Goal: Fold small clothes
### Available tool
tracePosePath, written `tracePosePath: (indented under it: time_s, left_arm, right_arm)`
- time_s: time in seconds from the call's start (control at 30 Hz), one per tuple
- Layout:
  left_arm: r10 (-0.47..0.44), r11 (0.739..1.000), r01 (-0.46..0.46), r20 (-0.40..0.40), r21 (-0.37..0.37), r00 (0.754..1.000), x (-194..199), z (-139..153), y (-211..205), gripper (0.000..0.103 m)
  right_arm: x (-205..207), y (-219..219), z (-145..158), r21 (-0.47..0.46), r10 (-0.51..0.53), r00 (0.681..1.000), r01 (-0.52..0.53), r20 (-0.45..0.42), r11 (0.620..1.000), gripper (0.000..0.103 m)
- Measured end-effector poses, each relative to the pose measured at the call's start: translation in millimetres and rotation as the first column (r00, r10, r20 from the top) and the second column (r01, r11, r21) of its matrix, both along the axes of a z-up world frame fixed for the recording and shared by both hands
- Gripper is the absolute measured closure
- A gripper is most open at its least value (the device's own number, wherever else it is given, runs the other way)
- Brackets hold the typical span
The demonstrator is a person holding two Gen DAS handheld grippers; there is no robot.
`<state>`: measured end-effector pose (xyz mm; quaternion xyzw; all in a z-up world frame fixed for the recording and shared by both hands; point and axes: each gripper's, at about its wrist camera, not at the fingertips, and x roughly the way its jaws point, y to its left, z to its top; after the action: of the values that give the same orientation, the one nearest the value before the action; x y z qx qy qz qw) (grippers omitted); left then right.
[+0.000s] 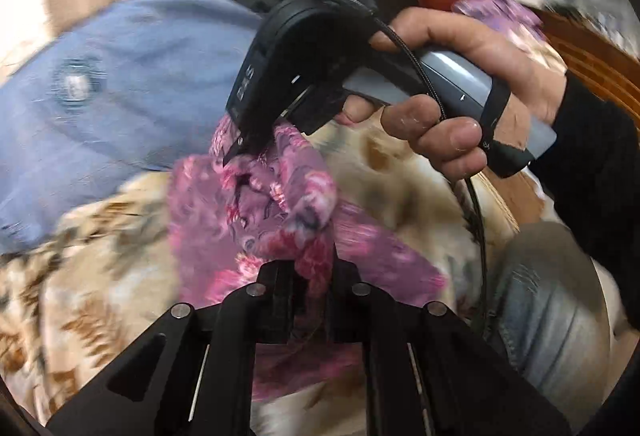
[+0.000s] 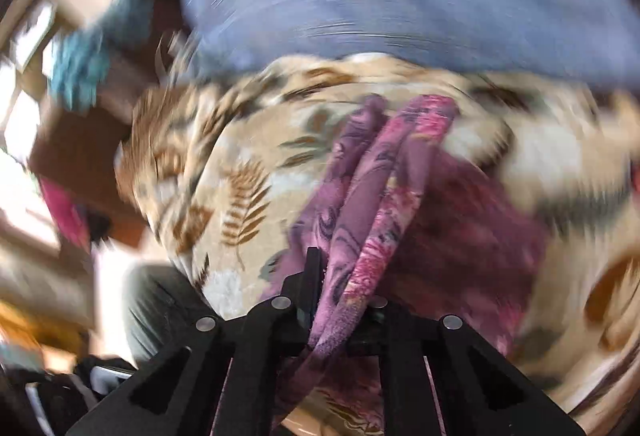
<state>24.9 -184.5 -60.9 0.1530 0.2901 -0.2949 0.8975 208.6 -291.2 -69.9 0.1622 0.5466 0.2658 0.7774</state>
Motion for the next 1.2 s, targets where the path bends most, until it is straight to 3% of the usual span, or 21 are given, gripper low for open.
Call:
tracePosePath:
  time_s: [0.1,0.17,0.23,0.3,0.37,0.5,0.63,0.73,0.77,0.87,0.97,1.07,1.1,1.2]
  left_arm:
    - [-0.107,0.994,0.107,-0.046,0.008,0.993,-1.2,-44.3,-42.0,0.093]
    - [-0.131,0.988,0.139,-0.111,0.065,0.985,-0.9,-76.8,-64.4,0.093]
    - [-0.11,0.988,0.123,-0.124,0.099,0.986,-3.0,-86.7,-75.5,0.093]
    - [-0.127,0.987,0.135,-0.085,0.093,0.988,-9.3,-77.5,-77.6,0.093]
    - [-0.148,0.985,0.156,-0.103,0.074,0.984,-7.5,-67.8,-75.3,0.093]
    - [-0.199,0.971,0.217,-0.159,0.103,0.967,-0.2,-86.3,-72.2,0.092]
    - [-0.198,0.971,0.214,-0.136,0.11,0.971,-5.6,-88.7,-73.8,0.091]
    - [-0.2,0.967,0.219,-0.147,0.132,0.969,-8.4,-88.2,-79.9,0.08]
    - [-0.207,0.967,0.225,-0.148,0.122,0.967,-9.6,-85.4,-80.8,0.072]
    - [-0.243,0.968,0.25,-0.149,0.03,0.958,-26.8,-67.5,-59.4,0.058]
    - [-0.2,0.98,0.199,-0.123,-0.02,0.972,-43.5,-48.0,-28.1,0.055]
    - [-0.095,0.995,0.093,-0.094,-0.033,0.991,-39.2,-36.8,0.2,0.049]
    - [-0.05,0.998,0.048,-0.09,-0.029,0.995,-32.0,-36.0,8.0,0.048]
    - [0.086,0.995,-0.092,-0.123,-0.045,0.989,-5.8,-39.7,28.2,0.048]
  right_arm:
    - [-14.2,-67.4,-76.6,0.116,-0.158,0.983,0.169,-0.096,0.979,0.096]
    - [-10.9,-87.2,-110.7,0.066,-0.239,0.939,0.263,-0.249,0.963,0.098]
    - [-6.7,-81.5,-100.1,0.044,-0.199,0.959,0.212,-0.201,0.976,0.099]
    - [-9.0,-75.5,-85.0,0.032,-0.172,0.974,0.178,-0.148,0.983,0.099]
    - [-11.5,-73.1,-80.5,-0.016,-0.167,0.977,0.166,-0.132,0.986,0.099]
    - [-7.6,-65.1,-101.0,-0.1,-0.161,0.967,0.143,-0.197,0.985,0.098]
    - [-5.8,-63.2,-100.7,-0.113,-0.151,0.97,0.131,-0.191,0.985,0.094]
    - [-5.5,-64.2,-99.8,-0.112,-0.153,0.97,0.133,-0.188,0.985,0.09]
    - [-9.6,-65.6,-95.5,-0.107,-0.164,0.971,0.146,-0.173,0.983,0.085]
    - [-25.7,-82.2,-69.4,-0.068,-0.228,0.971,0.224,-0.07,0.972,0.068]
    - [-51.1,-88.7,-47.8,-0.024,-0.317,0.948,0.318,0.025,0.948,0.063]
    - [-76.1,-71.8,-37.9,0.038,-0.294,0.953,0.292,0.071,0.956,0.057]
    - [-76.7,-67.9,-41.3,0.03,-0.277,0.959,0.275,0.065,0.961,0.05]
    - [-73.3,-49.7,-70.1,-0.088,-0.241,0.97,0.239,-0.011,0.967,0.047]
